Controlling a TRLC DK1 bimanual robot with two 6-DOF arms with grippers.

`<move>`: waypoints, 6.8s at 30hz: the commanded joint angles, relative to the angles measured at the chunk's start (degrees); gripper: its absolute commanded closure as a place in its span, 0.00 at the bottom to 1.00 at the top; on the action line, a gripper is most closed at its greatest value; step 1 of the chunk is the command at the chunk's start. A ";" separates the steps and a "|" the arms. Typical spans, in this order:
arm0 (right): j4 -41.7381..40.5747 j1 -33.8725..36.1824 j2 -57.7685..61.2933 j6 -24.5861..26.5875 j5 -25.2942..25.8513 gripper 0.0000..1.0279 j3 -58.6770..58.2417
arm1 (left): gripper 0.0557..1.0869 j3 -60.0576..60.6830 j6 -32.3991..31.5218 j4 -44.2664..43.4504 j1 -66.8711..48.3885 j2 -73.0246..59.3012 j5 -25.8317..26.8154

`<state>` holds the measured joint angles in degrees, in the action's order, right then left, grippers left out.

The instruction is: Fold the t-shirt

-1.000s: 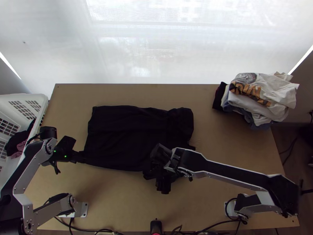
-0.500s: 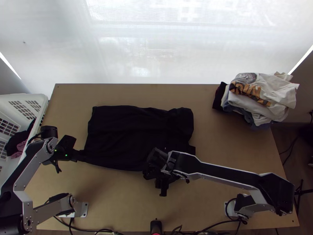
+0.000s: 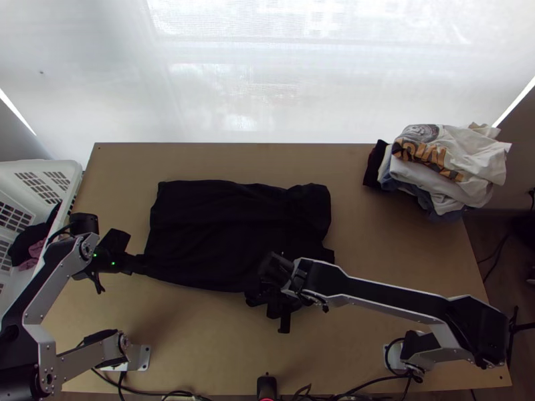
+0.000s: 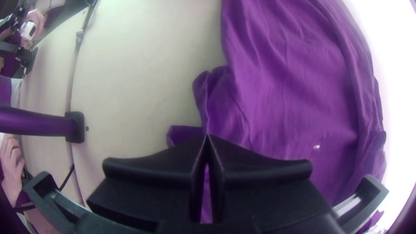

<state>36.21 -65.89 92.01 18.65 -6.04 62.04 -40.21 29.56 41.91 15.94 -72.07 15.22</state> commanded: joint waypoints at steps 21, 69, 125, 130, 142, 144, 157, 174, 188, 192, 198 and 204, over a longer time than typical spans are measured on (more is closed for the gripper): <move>2.11 12.36 -4.91 1.56 1.91 0.97 6.51 | 0.97 -3.74 -1.52 4.58 0.58 4.66 -0.11; 0.71 35.04 10.39 8.06 2.26 0.97 26.38 | 0.97 -43.20 -9.35 11.97 -7.07 -24.61 -0.55; 16.97 43.56 45.19 16.24 0.07 0.97 67.95 | 0.97 -68.16 -10.67 13.81 -10.14 -50.09 -2.48; 16.97 43.12 45.98 16.06 0.07 0.97 67.95 | 0.97 -68.25 -10.67 13.99 -10.14 -51.59 -2.57; 16.53 41.63 47.65 15.27 0.07 0.97 69.80 | 0.97 -68.16 -11.19 13.90 -10.67 -53.35 -2.48; 15.56 41.10 47.65 15.27 0.07 0.97 70.59 | 0.97 -68.08 -11.28 13.90 -10.67 -53.35 -2.48; 7.48 38.11 49.67 14.13 2.00 0.97 72.70 | 0.97 -67.20 -11.46 13.90 -10.41 -52.64 -2.48; 2.64 38.99 51.17 12.72 3.93 0.97 71.55 | 0.97 -66.84 -11.46 13.99 -9.70 -52.38 -2.48; 8.27 41.89 48.35 6.75 2.70 0.53 70.23 | 0.06 -68.08 -12.77 16.10 -10.67 -50.36 -2.13; 10.73 43.21 43.08 6.04 1.03 0.28 69.00 | 0.05 -69.39 -12.86 20.14 -10.41 -47.46 -1.60; 14.33 43.21 36.31 5.08 0.15 0.04 68.74 | 0.05 -65.53 -13.30 23.22 -8.65 -44.91 -1.16; 17.67 38.20 30.25 3.76 -1.69 0.05 63.29 | 0.10 -59.55 -15.32 19.26 -8.47 -43.59 -1.25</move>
<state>50.74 -23.97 128.79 23.68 -6.13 130.10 -104.92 16.01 63.57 6.90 -117.73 13.91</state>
